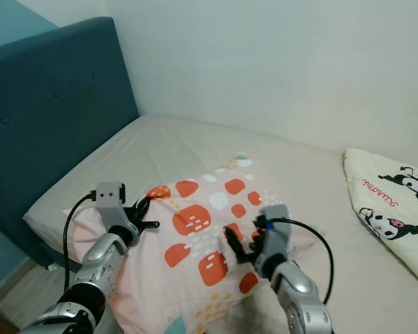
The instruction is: Clean up the room
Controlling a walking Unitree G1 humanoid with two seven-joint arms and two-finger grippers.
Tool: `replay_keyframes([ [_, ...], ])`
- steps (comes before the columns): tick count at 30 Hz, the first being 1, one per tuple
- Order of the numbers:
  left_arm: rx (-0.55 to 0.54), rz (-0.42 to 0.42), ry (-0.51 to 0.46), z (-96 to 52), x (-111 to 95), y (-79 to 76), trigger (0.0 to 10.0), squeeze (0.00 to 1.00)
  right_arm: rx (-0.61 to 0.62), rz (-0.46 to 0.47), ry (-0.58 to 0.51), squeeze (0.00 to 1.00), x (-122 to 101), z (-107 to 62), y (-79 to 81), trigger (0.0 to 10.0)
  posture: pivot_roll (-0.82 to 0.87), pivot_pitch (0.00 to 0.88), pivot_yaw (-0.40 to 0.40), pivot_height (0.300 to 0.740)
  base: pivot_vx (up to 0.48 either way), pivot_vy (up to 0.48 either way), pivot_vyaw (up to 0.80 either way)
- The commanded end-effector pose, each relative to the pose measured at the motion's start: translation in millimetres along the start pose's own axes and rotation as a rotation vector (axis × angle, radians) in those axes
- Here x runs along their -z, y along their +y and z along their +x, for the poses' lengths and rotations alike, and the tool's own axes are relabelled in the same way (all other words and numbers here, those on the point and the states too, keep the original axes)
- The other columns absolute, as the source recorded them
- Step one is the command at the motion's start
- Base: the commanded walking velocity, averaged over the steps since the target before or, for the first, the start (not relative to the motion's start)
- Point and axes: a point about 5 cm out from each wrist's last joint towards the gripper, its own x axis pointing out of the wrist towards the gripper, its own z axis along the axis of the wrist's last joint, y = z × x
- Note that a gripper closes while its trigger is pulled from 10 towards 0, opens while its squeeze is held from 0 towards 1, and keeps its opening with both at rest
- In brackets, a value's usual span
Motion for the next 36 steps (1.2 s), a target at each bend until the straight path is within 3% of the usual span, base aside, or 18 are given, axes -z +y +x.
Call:
replay_keyframes([
  [1,-0.005,-0.028,-0.067,4.9,-13,-2.1,10.0,0.00,0.171,0.169,0.107,0.00,27,-8.2,-24.1,10.0,-0.02,0.000,-0.029,0.740,0.000,0.000,0.80],
  [3,-0.005,-0.028,-0.067,4.9,-13,-2.1,10.0,0.00,0.171,0.169,0.107,0.00,27,-8.2,-24.1,10.0,-0.02,0.000,-0.029,0.740,0.000,0.000,0.80],
  [4,0.017,-0.043,-0.070,6.5,-13,-7.9,10.0,0.00,0.285,0.329,0.180,0.00,52,-17.0,-38.0,10.0,-0.02,0.000,-0.026,0.740,0.000,0.000,0.80],
  [5,0.017,-0.043,-0.070,6.5,-13,-7.9,10.0,0.00,0.285,0.329,0.180,0.00,52,-17.0,-38.0,10.0,-0.02,0.000,-0.026,0.740,0.000,0.000,0.80],
  [7,0.062,-0.088,-0.077,9.0,-14,-17.5,10.0,0.00,0.299,0.464,0.199,0.00,71,-21.2,-37.9,10.0,-0.02,0.000,-0.024,0.740,0.000,0.000,0.72],
  [8,0.110,-0.110,-0.089,10.2,-16,-24.8,10.0,0.00,0.257,0.482,0.195,0.00,73,-18.8,-32.0,10.0,-0.02,0.000,-0.022,0.740,0.000,0.000,0.44],
  [12,0.233,-0.182,-0.130,11.8,-24,-41.9,10.0,0.00,0.161,0.491,0.156,0.00,68,-10.0,-18.1,10.0,-0.02,0.000,-0.021,0.740,0.000,0.000,0.22],
  [19,0.233,-0.182,-0.130,11.8,-24,-41.9,10.0,0.00,0.161,0.491,0.156,0.00,68,-10.0,-18.1,10.0,-0.02,0.000,-0.021,0.740,0.000,0.000,0.00],
  [20,0.273,-0.208,-0.150,12.2,-28,-47.1,10.0,0.00,0.143,0.501,0.141,0.00,66,-7.4,-15.3,10.0,-0.02,0.000,-0.021,0.740,0.000,0.000,0.00],
  [22,0.487,-0.453,-0.402,17.8,-103,-73.9,10.0,0.00,0.006,0.641,-0.012,0.00,47,-2.3,-3.7,10.0,-0.01,0.000,-0.029,0.740,0.000,0.000,0.00],
  [24,0.607,-0.573,-0.545,12.5,-149,-86.2,10.0,0.00,-0.052,0.719,-0.086,0.00,40,-3.3,-0.5,10.0,-0.02,0.000,-0.028,0.740,0.000,0.000,0.00],
  [26,0.609,-0.619,-0.612,11.5,-169,-86.7,10.0,0.00,-0.046,0.753,-0.090,0.00,44,-5.7,-2.0,10.0,-0.02,0.000,-0.027,0.740,0.000,0.000,0.00],
  [30,0.617,-0.645,-0.661,10.6,-184,-86.4,10.0,0.00,-0.024,0.770,-0.087,0.00,50,-7.8,-4.9,10.0,-0.02,0.000,-0.024,0.740,0.000,0.000,0.00],
  [33,0.666,-0.685,-0.752,5.6,-215,-87.2,10.0,0.00,0.015,0.795,-0.093,0.00,60,-11.7,-9.8,10.0,-0.02,0.000,-0.018,0.740,0.000,0.000,0.00],
  [34,0.666,-0.685,-0.752,5.6,-215,-87.2,10.0,0.00,0.015,0.795,-0.093,0.00,60,-11.7,-9.8,10.0,-0.02,0.000,-0.018,0.740,0.000,0.000,0.00],
  [36,0.732,-0.715,-0.789,-0.8,-234,-90.2,10.0,0.00,-0.017,0.850,-0.202,0.00,51,-14.5,-12.0,10.0,-0.02,0.000,-0.010,0.740,0.000,0.000,0.00],
])
